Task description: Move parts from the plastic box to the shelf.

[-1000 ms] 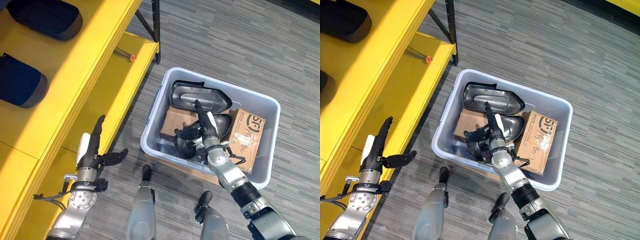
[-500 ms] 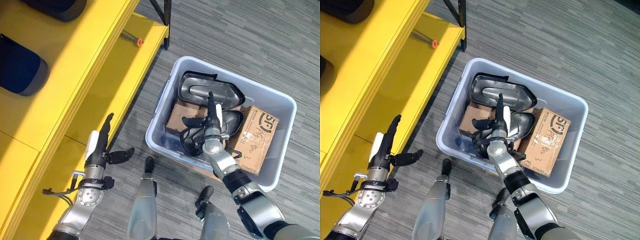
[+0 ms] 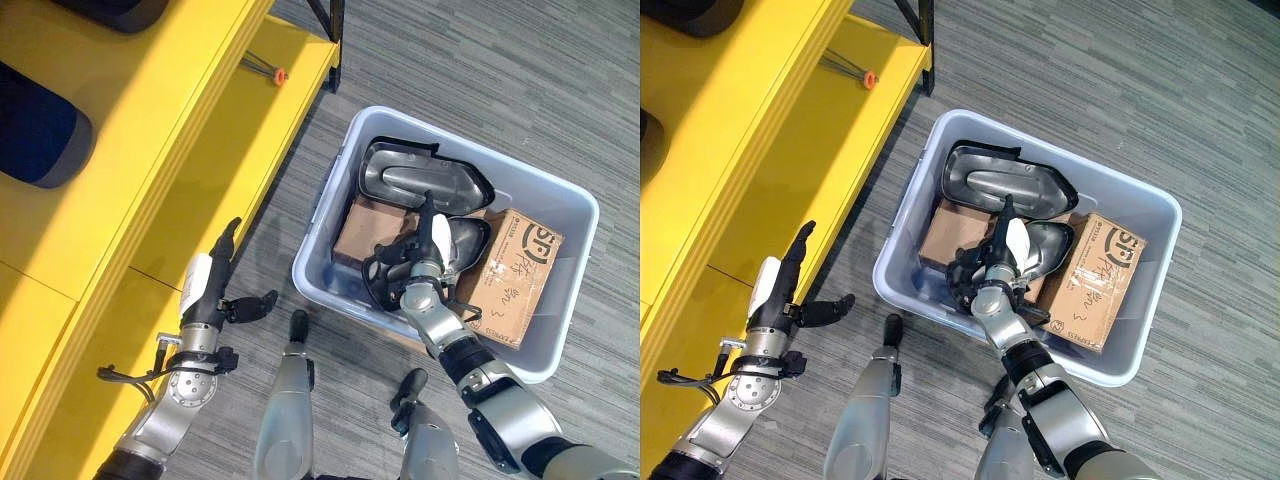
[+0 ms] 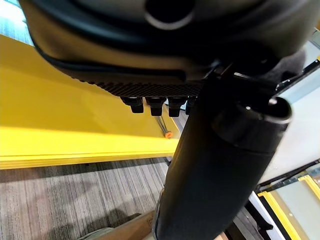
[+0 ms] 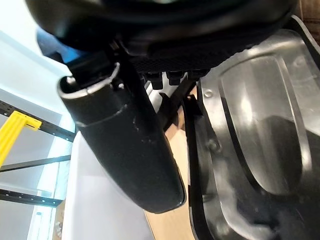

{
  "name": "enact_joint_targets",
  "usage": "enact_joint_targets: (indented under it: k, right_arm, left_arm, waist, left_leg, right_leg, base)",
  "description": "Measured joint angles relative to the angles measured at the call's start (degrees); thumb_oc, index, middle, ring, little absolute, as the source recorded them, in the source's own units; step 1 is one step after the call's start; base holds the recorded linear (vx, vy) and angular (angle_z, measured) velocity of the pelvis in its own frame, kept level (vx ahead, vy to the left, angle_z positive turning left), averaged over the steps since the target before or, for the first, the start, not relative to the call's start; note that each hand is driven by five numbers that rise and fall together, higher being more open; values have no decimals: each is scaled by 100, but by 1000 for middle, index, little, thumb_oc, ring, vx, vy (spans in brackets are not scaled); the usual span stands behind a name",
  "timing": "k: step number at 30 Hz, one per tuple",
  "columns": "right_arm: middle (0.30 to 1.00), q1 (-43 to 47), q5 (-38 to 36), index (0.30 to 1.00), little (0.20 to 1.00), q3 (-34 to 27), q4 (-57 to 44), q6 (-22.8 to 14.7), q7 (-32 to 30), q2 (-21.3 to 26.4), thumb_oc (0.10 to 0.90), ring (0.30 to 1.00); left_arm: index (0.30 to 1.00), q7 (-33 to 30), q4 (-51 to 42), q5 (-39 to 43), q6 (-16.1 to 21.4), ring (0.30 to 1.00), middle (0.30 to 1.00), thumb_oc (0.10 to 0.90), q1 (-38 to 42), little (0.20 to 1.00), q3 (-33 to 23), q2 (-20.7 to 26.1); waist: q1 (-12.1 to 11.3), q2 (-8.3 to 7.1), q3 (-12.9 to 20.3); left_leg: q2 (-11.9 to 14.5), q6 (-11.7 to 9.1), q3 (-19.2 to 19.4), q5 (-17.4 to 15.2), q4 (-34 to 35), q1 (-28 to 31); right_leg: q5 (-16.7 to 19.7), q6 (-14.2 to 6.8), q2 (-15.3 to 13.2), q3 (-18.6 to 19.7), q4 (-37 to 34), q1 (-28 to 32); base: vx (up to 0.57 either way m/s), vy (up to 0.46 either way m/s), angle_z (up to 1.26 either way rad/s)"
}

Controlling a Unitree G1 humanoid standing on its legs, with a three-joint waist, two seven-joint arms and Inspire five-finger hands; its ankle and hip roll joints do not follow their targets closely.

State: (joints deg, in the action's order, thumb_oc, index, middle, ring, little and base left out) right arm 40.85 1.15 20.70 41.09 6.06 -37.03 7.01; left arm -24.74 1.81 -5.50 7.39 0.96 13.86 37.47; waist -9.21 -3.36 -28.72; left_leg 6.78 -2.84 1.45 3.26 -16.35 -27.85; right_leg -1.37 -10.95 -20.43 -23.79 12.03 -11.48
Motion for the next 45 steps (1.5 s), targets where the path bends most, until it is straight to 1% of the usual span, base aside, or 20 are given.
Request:
enact_joint_targets:
  k: [4,5,8,10,12,18,23,30,37,45]
  right_arm:
    - [1000,-63,302,1000,1000,194,-117,16,65,-1,900,1000]
    - [1000,-98,335,1000,1000,230,-225,28,115,8,900,1000]
    - [1000,-410,342,1000,1000,340,-800,15,210,31,900,1000]
    - [1000,-531,341,1000,1000,409,-965,16,290,4,900,1000]
    - [1000,-582,340,1000,1000,447,-1028,16,379,14,900,1000]
    - [1000,-731,339,1000,1000,469,-1392,-41,549,62,900,1000]
    - [1000,-778,335,1000,1000,559,-1514,-73,651,59,900,1000]
    - [1000,-919,332,1000,1000,569,-1695,-96,690,41,900,1000]
    - [1000,-941,333,1000,1000,582,-1734,-96,705,39,900,1000]
    - [1000,-1066,338,1000,1000,804,-2078,-170,890,55,900,1000]
  left_arm:
    - [1000,-24,0,-46,-1,1000,1000,900,47,1000,-6,0]
    - [1000,-39,0,-52,-1,1000,1000,900,47,1000,-4,-1]
    - [1000,-98,3,-52,-6,1000,1000,900,46,1000,-6,-1]
    - [1000,-99,3,-54,-40,1000,1000,900,70,1000,-2,-9]
    - [1000,-99,3,-55,-102,1000,1000,900,85,1000,1,-12]
    - [1000,-119,17,-199,-116,1000,1000,900,76,1000,1,-15]
    - [1000,-123,66,-211,-120,1000,1000,900,77,1000,-2,-15]
    - [1000,-125,222,-215,-128,1000,1000,900,58,1000,-7,-15]
    - [1000,-134,224,-218,-128,1000,1000,900,55,1000,-7,-16]
    - [1000,-204,227,-219,-128,1000,1000,900,57,1000,-8,-19]
  waist:
    - [70,-16,-8]
    - [117,-32,-16]
    - [181,-107,-54]
    - [255,-154,-75]
    - [286,-168,-77]
    - [302,-199,-85]
    - [304,-312,-111]
    - [301,-324,-112]
    - [305,-387,-119]
    - [334,-411,-121]
  left_leg:
    - [-1,17,1,-19,-42,-24]
    - [0,18,5,-21,-46,-24]
    - [6,22,18,-31,-65,-24]
    - [9,20,24,-37,-73,-24]
    - [9,18,34,-41,-75,-25]
    - [23,25,84,-85,-137,-78]
    - [23,30,93,-96,-144,-79]
    - [22,28,96,-102,-157,-79]
    - [22,31,114,-111,-165,-84]
    - [24,37,133,-118,-175,-112]
  right_leg:
    - [1,1,-1,4,2,-6]
    - [1,1,-1,11,6,-10]
    - [1,1,-1,36,17,-20]
    - [2,2,0,53,19,-24]
    - [2,2,1,73,20,-35]
    - [4,2,1,150,34,-116]
    - [5,2,0,160,26,-118]
    - [6,3,0,179,28,-117]
    - [7,3,0,217,26,-137]
    - [12,5,0,252,29,-179]
  base:
    - [-9,15,0]
    - [-35,36,-1]
    - [-17,9,-2]
    - [-16,7,-2]
    - [0,0,0]
    - [-11,1,-4]
    - [0,0,0]
    - [0,0,0]
    - [0,0,0]
    - [0,1,0]
